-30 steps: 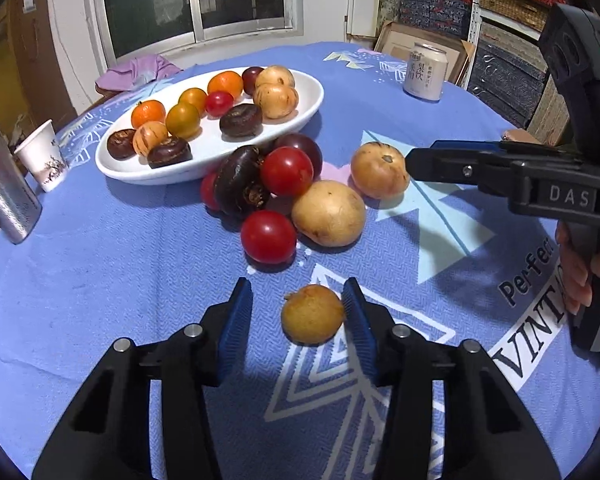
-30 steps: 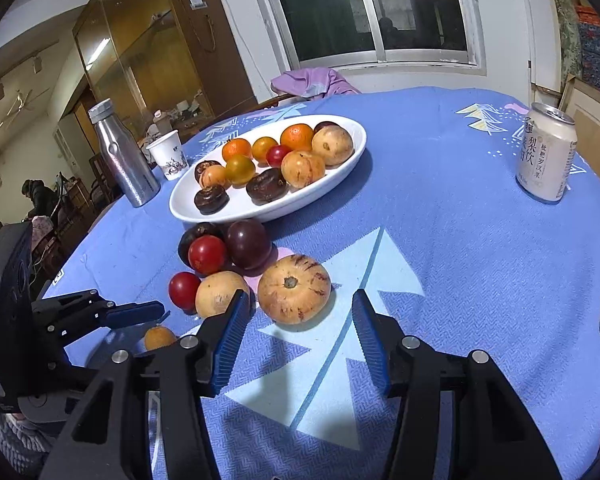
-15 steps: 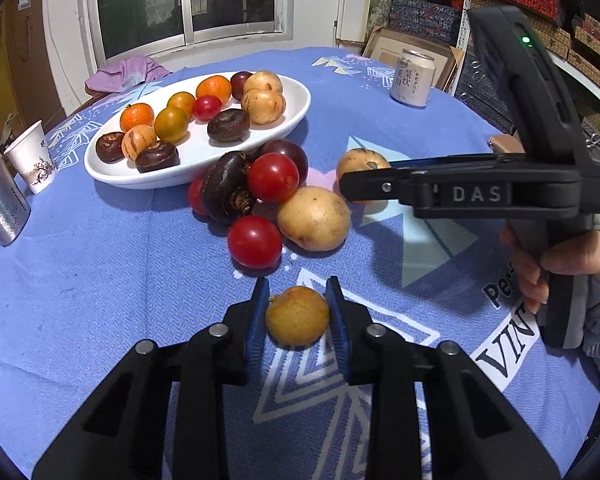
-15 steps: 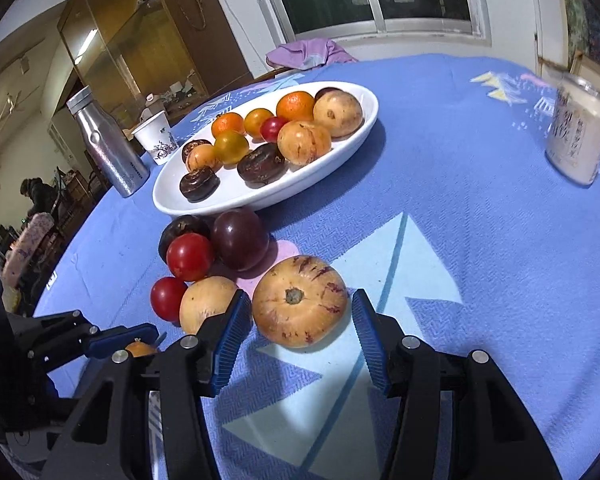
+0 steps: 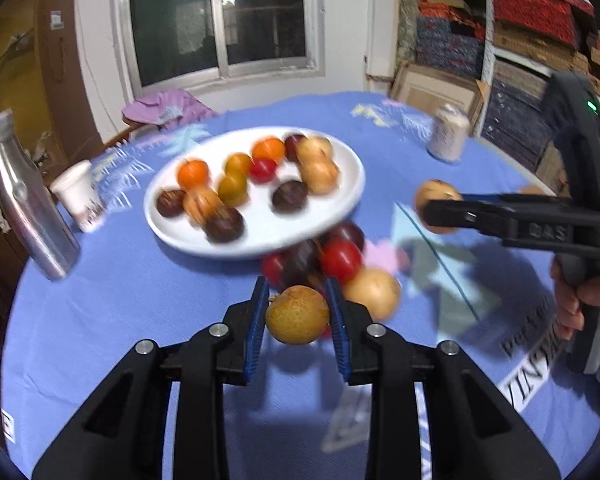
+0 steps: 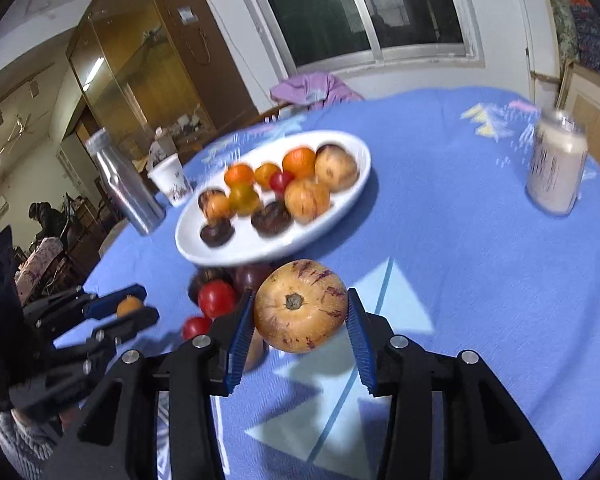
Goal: Organize fruits
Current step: 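Grasp a small yellow fruit with the left gripper while the right gripper grasps a pale striped fruit, then lower both fruits onto the white plate and open both grippers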
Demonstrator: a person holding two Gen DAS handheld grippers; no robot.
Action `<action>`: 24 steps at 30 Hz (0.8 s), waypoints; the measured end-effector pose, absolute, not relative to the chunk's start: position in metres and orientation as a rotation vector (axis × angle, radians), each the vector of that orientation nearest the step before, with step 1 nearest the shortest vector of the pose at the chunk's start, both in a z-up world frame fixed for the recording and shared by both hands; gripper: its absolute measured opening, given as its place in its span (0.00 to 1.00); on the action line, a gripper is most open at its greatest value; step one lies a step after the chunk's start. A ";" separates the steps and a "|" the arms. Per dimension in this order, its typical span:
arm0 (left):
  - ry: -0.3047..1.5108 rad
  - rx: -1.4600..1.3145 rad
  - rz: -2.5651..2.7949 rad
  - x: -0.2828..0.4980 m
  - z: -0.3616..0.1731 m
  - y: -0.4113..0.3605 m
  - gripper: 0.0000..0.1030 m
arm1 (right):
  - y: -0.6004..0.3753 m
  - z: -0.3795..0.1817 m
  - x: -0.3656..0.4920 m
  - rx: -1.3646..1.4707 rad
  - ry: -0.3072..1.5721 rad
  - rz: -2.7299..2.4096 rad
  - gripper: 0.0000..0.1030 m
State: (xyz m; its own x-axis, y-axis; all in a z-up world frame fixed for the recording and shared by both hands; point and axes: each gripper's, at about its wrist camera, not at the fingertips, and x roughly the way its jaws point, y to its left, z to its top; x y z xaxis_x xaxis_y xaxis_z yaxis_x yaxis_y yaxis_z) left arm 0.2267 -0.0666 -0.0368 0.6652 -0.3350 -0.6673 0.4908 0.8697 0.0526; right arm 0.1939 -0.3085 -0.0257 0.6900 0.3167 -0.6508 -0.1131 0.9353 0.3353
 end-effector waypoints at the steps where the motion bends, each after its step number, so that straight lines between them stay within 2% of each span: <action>1: 0.691 0.231 -0.460 0.237 -0.029 -0.065 0.28 | -0.309 -0.016 0.199 0.276 0.758 0.241 0.44; 6: 0.681 0.181 -0.409 0.296 -0.007 -0.062 0.28 | -0.299 0.010 0.239 0.248 0.722 0.236 0.44; 15: 0.746 0.129 -0.362 0.369 -0.038 -0.066 0.28 | -0.256 -0.013 0.326 0.196 0.795 0.259 0.44; 17: 0.760 0.112 -0.354 0.374 -0.045 -0.062 0.36 | -0.252 -0.023 0.335 0.199 0.823 0.255 0.45; 19: 0.744 0.110 -0.331 0.373 -0.047 -0.059 0.62 | -0.256 -0.026 0.335 0.227 0.813 0.246 0.45; 21: 0.725 0.103 -0.312 0.368 -0.044 -0.054 0.67 | -0.261 -0.023 0.328 0.257 0.806 0.250 0.45; 24: 0.726 0.078 -0.326 0.354 -0.039 -0.048 0.67 | -0.270 -0.013 0.305 0.253 0.782 0.245 0.45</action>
State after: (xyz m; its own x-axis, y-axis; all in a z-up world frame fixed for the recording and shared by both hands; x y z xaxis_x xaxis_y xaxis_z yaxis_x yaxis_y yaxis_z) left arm 0.3542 -0.0477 -0.0390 0.7003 -0.2653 -0.6627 0.3187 0.9469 -0.0423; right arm 0.3046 -0.2703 -0.0126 0.6846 0.3088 -0.6603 -0.1230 0.9418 0.3129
